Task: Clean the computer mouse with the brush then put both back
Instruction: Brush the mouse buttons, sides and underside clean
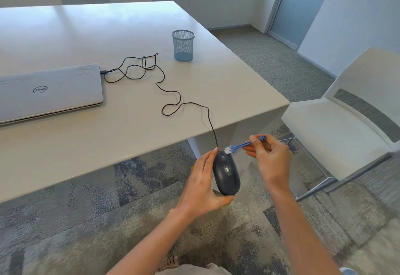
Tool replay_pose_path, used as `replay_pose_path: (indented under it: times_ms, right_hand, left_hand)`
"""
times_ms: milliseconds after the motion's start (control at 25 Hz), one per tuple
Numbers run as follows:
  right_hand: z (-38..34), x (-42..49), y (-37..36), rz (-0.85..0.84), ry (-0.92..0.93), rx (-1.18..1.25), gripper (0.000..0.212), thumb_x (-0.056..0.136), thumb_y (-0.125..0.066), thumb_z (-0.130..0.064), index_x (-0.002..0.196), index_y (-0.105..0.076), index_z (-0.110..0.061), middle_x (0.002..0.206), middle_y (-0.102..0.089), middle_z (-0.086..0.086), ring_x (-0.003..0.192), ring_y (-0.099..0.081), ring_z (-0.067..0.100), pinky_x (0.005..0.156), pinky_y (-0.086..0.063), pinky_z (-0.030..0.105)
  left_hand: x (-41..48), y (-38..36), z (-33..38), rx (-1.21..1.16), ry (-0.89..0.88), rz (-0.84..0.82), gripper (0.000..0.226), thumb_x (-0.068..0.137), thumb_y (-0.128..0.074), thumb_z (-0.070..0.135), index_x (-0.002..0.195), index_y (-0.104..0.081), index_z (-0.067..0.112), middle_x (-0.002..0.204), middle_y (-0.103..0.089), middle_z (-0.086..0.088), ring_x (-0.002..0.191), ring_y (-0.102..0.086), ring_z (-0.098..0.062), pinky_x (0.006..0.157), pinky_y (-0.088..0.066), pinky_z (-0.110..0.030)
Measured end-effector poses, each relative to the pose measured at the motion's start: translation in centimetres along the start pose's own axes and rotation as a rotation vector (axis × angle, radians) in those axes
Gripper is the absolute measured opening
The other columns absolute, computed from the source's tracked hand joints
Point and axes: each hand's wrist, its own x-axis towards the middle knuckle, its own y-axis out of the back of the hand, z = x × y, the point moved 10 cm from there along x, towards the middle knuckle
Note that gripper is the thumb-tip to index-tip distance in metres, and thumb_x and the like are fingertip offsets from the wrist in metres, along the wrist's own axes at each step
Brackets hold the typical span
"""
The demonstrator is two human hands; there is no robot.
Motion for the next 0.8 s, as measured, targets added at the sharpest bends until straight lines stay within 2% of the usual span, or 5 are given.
replay_pose_path:
  times_ms: [120,280,400,640,800]
  right_hand:
    - [-0.9,0.1,0.7,0.044,0.101,-0.135,0.009,0.094,-0.065,-0.021,0.092,-0.072,-0.016,0.074,-0.073,-0.004,0.070,-0.075,0.007,0.074,-0.063,0.032]
    - [-3.4,-1.8,-1.5,-0.019,0.340,-0.325,0.010,0.092,-0.068,-0.023,0.093,-0.075,-0.015,0.068,-0.069,-0.008,0.056,-0.062,0.003,0.057,-0.049,0.013]
    - [-4.7,-3.7,-4.0,-0.155,0.484,-0.367,0.009,0.092,-0.067,-0.015,0.096,-0.075,-0.015,0.079,-0.076,-0.004,0.066,-0.067,0.006,0.062,-0.052,0.018]
    - [-5.1,-6.9,-5.1,-0.338,0.632,-0.356,0.013,0.089,-0.068,-0.013,0.099,-0.075,-0.012,0.091,-0.077,-0.005,0.081,-0.067,-0.001,0.073,-0.054,0.013]
    - [-4.6,-7.8,-4.5,-0.460,0.630,-0.407,0.009,0.088,-0.069,-0.015,0.095,-0.075,-0.014,0.083,-0.076,-0.008,0.072,-0.062,-0.008,0.065,-0.045,0.002]
  left_hand:
    - [0.0,0.0,-0.3,-0.003,0.011,-0.001,0.121,0.064,-0.086,0.051,0.155,-0.008,0.030,0.144,-0.024,0.017,0.134,-0.022,0.003,0.106,-0.017,-0.008]
    - [0.6,0.3,-0.3,0.003,0.027,-0.003,0.121,0.064,-0.086,0.048,0.156,-0.012,0.021,0.152,-0.026,0.006,0.140,-0.025,-0.007,0.111,-0.027,-0.022]
    - [0.9,0.0,-0.4,-0.007,0.042,-0.027,0.121,0.066,-0.085,0.050,0.156,-0.011,0.018,0.154,-0.026,0.003,0.142,-0.025,-0.011,0.114,-0.030,-0.028]
    - [0.9,-0.1,-1.9,-0.057,0.114,-0.050,0.126,0.063,-0.080,0.053,0.157,-0.002,0.025,0.152,-0.027,0.003,0.140,-0.027,-0.011,0.114,-0.031,-0.031]
    - [1.0,-0.1,-1.9,-0.020,0.087,-0.057,0.124,0.067,-0.083,0.051,0.157,-0.003,0.023,0.151,-0.026,0.005,0.139,-0.028,-0.011,0.111,-0.030,-0.026]
